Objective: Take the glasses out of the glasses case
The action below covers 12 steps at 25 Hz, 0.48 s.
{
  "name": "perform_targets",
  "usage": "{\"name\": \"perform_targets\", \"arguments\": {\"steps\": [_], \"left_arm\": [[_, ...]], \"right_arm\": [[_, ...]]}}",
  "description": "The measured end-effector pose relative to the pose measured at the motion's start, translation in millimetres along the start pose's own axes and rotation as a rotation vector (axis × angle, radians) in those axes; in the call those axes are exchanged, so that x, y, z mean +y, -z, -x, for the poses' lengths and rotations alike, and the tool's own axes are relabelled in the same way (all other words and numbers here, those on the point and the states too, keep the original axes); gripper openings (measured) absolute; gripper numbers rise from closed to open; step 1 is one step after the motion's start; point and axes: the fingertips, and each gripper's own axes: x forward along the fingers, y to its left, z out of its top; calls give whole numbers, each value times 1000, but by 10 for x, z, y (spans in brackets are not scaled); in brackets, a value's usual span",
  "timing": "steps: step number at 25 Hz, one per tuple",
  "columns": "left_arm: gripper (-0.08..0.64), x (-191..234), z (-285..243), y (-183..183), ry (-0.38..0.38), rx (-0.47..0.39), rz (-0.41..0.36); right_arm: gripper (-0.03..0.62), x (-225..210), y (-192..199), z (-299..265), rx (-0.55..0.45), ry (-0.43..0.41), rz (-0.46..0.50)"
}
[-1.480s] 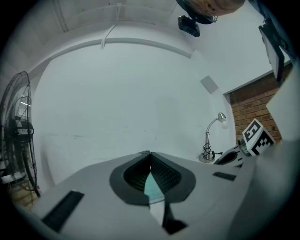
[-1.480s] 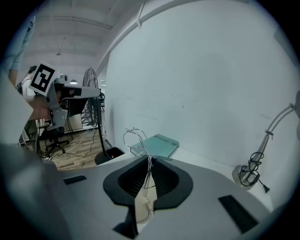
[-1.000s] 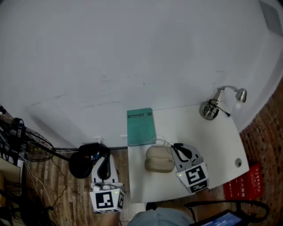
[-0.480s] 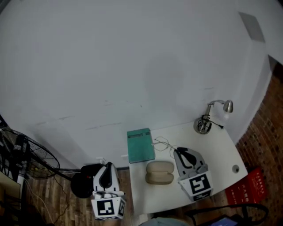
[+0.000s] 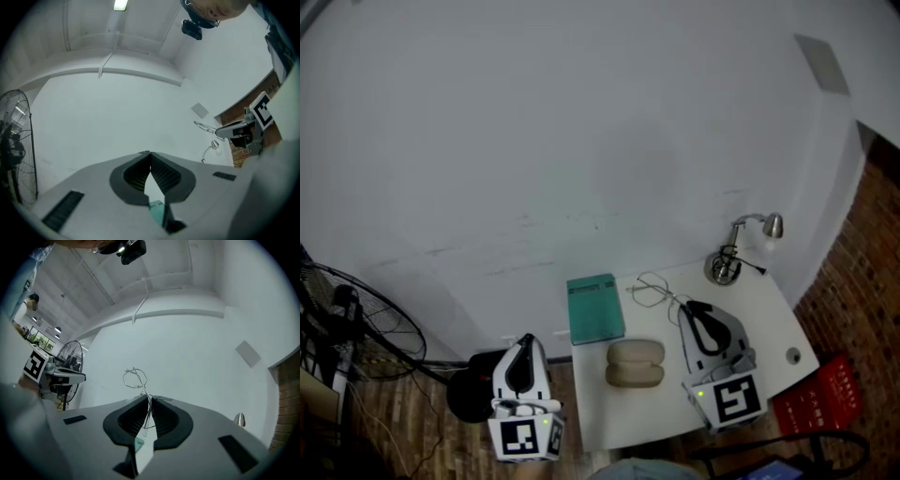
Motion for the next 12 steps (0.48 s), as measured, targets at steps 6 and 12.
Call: {"name": "perform_targets", "arguments": {"steps": [6, 12], "left_arm": [[6, -6, -11, -69, 8, -15, 15], [6, -49, -57, -101, 21, -26, 25]], "right_arm": [[43, 15, -93, 51, -8, 21, 15], [42, 17, -105, 57, -9, 33, 21]]}}
